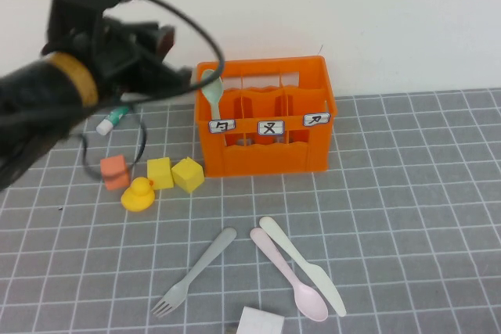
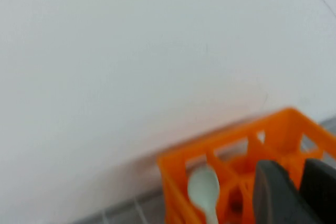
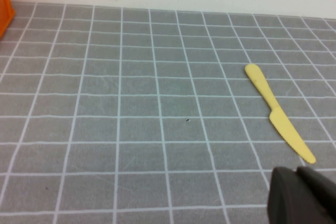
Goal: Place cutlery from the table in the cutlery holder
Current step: Pick up the fork
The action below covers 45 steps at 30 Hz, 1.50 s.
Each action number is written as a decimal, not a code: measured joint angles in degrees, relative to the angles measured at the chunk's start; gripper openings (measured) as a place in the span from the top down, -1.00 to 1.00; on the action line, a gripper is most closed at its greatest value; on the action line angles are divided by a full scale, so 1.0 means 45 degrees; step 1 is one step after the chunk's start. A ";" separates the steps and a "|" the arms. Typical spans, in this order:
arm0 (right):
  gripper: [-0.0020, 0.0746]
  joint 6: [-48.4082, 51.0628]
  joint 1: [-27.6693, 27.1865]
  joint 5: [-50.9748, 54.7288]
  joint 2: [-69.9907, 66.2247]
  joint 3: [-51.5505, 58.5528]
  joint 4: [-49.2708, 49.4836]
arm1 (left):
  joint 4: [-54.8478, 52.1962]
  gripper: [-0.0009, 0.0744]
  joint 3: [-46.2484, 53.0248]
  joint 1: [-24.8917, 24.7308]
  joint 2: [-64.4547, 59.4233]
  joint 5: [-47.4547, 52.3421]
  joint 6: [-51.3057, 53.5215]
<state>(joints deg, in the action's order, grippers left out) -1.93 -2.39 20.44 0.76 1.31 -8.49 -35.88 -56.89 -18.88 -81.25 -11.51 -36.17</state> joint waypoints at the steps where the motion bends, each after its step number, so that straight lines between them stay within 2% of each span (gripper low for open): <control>1: 0.95 0.0000 0.0000 0.0000 0.0000 0.0000 0.0000 | 0.0000 0.73 0.0297 -0.0139 0.0420 0.0392 -0.0077; 3: 0.95 0.0000 0.0000 0.0000 0.0000 0.0000 0.0000 | -0.0074 0.87 0.0967 -0.0506 0.1257 0.1385 -0.0098; 5: 0.95 0.0000 0.0000 0.0000 0.0000 0.0000 0.0000 | -0.0074 0.93 0.1447 -0.0768 0.1777 0.2261 -0.0098; 11: 0.95 0.0000 0.0000 0.0000 0.0000 0.0000 0.0000 | 0.0484 0.97 0.1805 -0.1878 0.2347 0.5972 0.0164; 17: 0.95 0.0000 0.0000 0.0000 0.0000 0.0000 0.0000 | 0.5109 0.97 0.1302 -0.3230 0.1835 0.9090 0.4265; 21: 0.95 0.0000 0.0000 0.0000 0.0000 0.0000 0.0000 | 0.8935 0.97 0.0459 -0.3504 0.0816 1.0596 0.7433; 24: 0.95 0.0000 0.0000 0.0000 0.0000 0.0000 0.0000 | 1.0614 0.97 -0.0110 -0.3649 -0.0122 1.0871 0.8649; 28: 0.95 0.0000 0.0000 0.0000 0.0000 0.0000 0.0000 | 1.1089 0.89 -0.0585 -0.4093 -0.1355 1.0809 0.9023; 36: 0.95 0.0000 0.0000 0.0000 0.0000 0.0000 0.0000 | 1.1240 0.22 -0.1578 -0.4600 -0.3629 1.0615 0.8117; 38: 0.95 0.0000 0.0000 0.0000 0.0000 0.0000 0.0000 | 1.0872 0.15 -0.1669 -0.4659 -0.3934 1.0583 0.7919; 41: 0.95 0.0000 0.0000 0.0000 0.0000 0.0000 0.0000 | 1.0217 0.18 -0.1694 -0.4795 -0.4030 1.0467 0.7805; 45: 0.95 0.0000 0.0000 0.0000 0.0000 0.0000 0.0000 | 0.9851 0.49 -0.1115 -0.4821 -0.3674 0.9290 0.7663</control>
<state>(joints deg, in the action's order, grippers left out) -1.93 -2.39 20.44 0.76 1.31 -8.49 8.45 -61.90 -40.57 -97.78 30.30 -1.68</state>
